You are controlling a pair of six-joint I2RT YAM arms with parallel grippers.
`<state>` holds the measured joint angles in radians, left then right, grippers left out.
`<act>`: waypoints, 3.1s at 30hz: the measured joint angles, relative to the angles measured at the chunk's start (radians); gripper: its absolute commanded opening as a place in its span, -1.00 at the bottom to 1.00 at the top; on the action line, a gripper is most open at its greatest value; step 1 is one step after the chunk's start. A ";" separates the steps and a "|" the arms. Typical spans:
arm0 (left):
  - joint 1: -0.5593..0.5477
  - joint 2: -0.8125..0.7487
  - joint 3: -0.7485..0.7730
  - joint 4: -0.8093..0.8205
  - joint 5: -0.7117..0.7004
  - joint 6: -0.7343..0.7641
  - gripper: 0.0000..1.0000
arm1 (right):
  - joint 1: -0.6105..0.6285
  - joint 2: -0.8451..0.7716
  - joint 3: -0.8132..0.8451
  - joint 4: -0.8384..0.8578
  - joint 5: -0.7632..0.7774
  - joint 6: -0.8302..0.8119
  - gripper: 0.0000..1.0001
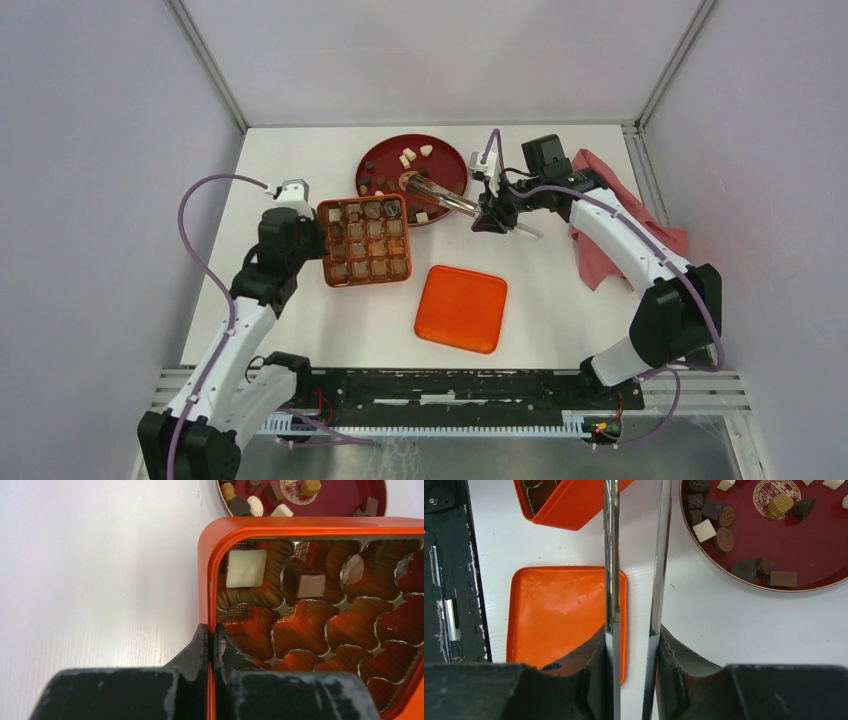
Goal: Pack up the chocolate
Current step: Pick up the packing box from the center of the board, then place the packing box at the center of the board, then place the fake chocolate in the packing box.
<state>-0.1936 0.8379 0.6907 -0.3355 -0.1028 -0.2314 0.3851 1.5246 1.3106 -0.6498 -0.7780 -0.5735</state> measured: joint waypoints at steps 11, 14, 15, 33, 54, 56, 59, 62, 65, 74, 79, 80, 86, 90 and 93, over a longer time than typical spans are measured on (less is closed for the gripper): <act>0.000 0.323 0.053 -0.152 0.008 -0.021 -0.96 | 0.066 0.011 -0.008 0.008 0.068 -0.036 -1.00; 0.000 0.349 0.053 -0.172 0.019 -0.033 -0.88 | 0.117 0.030 -0.018 0.010 0.111 -0.051 -1.00; 0.000 0.357 0.056 -0.175 0.026 -0.037 -0.81 | 0.133 0.039 -0.021 0.011 0.127 -0.057 -1.00; 0.000 0.422 0.129 -0.186 0.074 -0.047 0.18 | 0.230 0.139 -0.144 0.006 0.407 -0.166 -1.00; 0.000 0.015 0.084 -0.063 0.074 0.003 0.56 | 0.301 0.147 -0.146 0.015 0.484 -0.140 -0.70; 0.000 0.013 0.084 -0.063 0.074 0.003 0.57 | 0.301 0.149 -0.140 0.015 0.493 -0.130 -0.65; 0.000 0.013 0.084 -0.063 0.075 0.003 0.57 | 0.303 0.156 -0.135 0.017 0.496 -0.125 -0.62; 0.000 0.013 0.084 -0.063 0.077 0.003 0.57 | 0.307 0.158 -0.135 0.018 0.496 -0.121 -0.56; 0.000 0.013 0.084 -0.063 0.077 0.003 0.57 | 0.307 0.158 -0.134 0.018 0.496 -0.119 -0.53; 0.000 0.018 0.084 -0.063 0.077 0.003 0.57 | 0.307 0.158 -0.134 0.018 0.494 -0.119 -0.42; 0.000 0.018 0.084 -0.063 0.077 0.003 0.57 | 0.307 0.158 -0.134 0.018 0.491 -0.114 -0.34; 0.000 0.018 0.084 -0.063 0.077 0.003 0.57 | 0.307 0.158 -0.134 0.018 0.491 -0.113 -0.33; 0.000 0.018 0.084 -0.062 0.077 0.003 0.57 | 0.307 0.158 -0.134 0.018 0.487 -0.112 -0.24; 0.000 0.018 0.084 -0.063 0.077 0.003 0.57 | 0.307 0.158 -0.134 0.018 0.484 -0.111 -0.17; 0.000 0.018 0.084 -0.062 0.078 0.003 0.57 | 0.307 0.158 -0.134 0.018 0.483 -0.110 -0.16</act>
<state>-0.1940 0.8558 0.7742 -0.3977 -0.0250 -0.2279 0.6922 1.6825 1.1763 -0.6319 -0.2955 -0.6838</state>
